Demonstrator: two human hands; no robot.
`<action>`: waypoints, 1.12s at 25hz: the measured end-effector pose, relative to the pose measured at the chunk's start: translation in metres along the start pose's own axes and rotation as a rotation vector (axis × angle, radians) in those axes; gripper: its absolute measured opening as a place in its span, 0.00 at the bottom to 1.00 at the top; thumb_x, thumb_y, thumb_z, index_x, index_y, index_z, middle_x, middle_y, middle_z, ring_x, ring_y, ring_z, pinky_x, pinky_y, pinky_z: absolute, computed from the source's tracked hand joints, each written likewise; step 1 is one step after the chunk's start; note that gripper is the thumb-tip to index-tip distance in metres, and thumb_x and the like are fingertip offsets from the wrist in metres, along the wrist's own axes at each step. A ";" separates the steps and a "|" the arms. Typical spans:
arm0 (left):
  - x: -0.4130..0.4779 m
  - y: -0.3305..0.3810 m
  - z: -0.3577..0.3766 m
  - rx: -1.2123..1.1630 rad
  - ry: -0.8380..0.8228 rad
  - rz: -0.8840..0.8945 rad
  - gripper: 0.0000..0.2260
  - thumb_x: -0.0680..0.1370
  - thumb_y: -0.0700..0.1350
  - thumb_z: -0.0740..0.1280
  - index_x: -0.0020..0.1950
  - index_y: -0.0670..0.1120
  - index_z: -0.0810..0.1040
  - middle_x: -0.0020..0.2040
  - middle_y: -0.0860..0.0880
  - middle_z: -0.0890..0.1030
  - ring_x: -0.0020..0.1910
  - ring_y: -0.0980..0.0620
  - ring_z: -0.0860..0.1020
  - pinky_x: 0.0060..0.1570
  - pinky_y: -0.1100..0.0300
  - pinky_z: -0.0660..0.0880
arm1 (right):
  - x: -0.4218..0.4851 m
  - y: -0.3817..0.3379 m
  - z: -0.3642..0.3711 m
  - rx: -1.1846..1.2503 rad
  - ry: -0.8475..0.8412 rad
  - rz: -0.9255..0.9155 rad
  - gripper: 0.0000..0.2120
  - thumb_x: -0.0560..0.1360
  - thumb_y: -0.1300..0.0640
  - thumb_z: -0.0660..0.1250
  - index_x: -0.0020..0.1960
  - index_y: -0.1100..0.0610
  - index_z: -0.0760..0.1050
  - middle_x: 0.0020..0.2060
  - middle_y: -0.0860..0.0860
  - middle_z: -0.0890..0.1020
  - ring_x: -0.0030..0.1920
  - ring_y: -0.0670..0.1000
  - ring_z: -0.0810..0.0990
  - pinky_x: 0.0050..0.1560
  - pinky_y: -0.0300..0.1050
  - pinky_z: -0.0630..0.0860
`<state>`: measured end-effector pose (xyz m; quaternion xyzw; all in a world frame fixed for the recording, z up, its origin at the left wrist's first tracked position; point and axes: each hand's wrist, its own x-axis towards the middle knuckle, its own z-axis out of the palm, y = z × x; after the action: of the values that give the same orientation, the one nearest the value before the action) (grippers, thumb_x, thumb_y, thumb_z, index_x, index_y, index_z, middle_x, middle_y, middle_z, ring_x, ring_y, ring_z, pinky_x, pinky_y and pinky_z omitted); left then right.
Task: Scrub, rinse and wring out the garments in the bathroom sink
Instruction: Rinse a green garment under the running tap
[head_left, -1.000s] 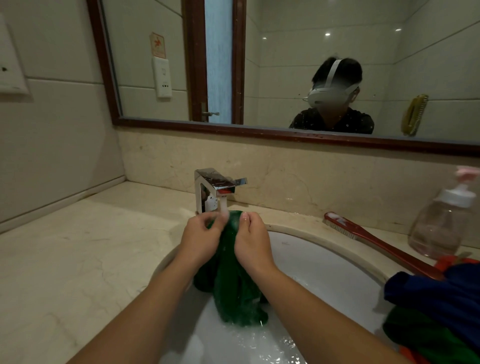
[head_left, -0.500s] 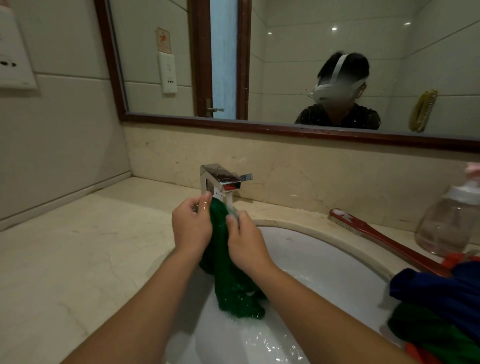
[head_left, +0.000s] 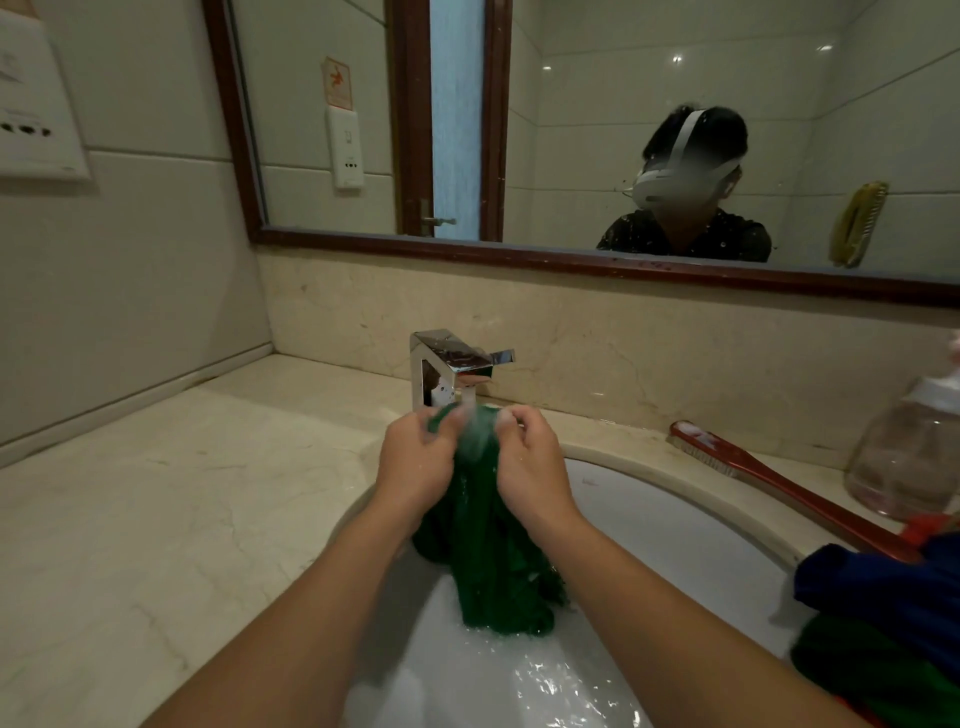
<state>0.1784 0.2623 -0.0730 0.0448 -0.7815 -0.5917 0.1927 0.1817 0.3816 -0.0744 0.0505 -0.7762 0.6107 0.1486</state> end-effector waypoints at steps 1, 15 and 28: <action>0.001 0.002 -0.001 -0.030 0.056 -0.002 0.11 0.82 0.53 0.66 0.47 0.48 0.82 0.39 0.49 0.83 0.39 0.51 0.82 0.35 0.59 0.74 | -0.001 0.002 0.001 -0.035 -0.039 -0.010 0.11 0.86 0.49 0.56 0.56 0.51 0.75 0.44 0.49 0.80 0.43 0.48 0.79 0.44 0.48 0.76; -0.002 -0.014 0.015 0.212 -0.237 0.169 0.07 0.81 0.56 0.66 0.51 0.54 0.79 0.47 0.56 0.82 0.48 0.57 0.81 0.46 0.58 0.76 | 0.016 0.007 -0.014 -0.029 0.229 0.061 0.12 0.86 0.53 0.56 0.56 0.56 0.76 0.46 0.50 0.80 0.47 0.50 0.79 0.44 0.45 0.72; 0.003 0.002 -0.004 0.010 0.234 0.159 0.11 0.84 0.51 0.63 0.47 0.48 0.81 0.40 0.53 0.81 0.39 0.56 0.78 0.34 0.64 0.69 | -0.001 0.016 0.016 -0.145 -0.158 0.040 0.19 0.85 0.41 0.53 0.55 0.50 0.77 0.46 0.48 0.82 0.49 0.49 0.81 0.53 0.51 0.79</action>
<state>0.1771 0.2580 -0.0698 0.0523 -0.7576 -0.5615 0.3287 0.1758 0.3697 -0.0927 0.0720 -0.8284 0.5500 0.0782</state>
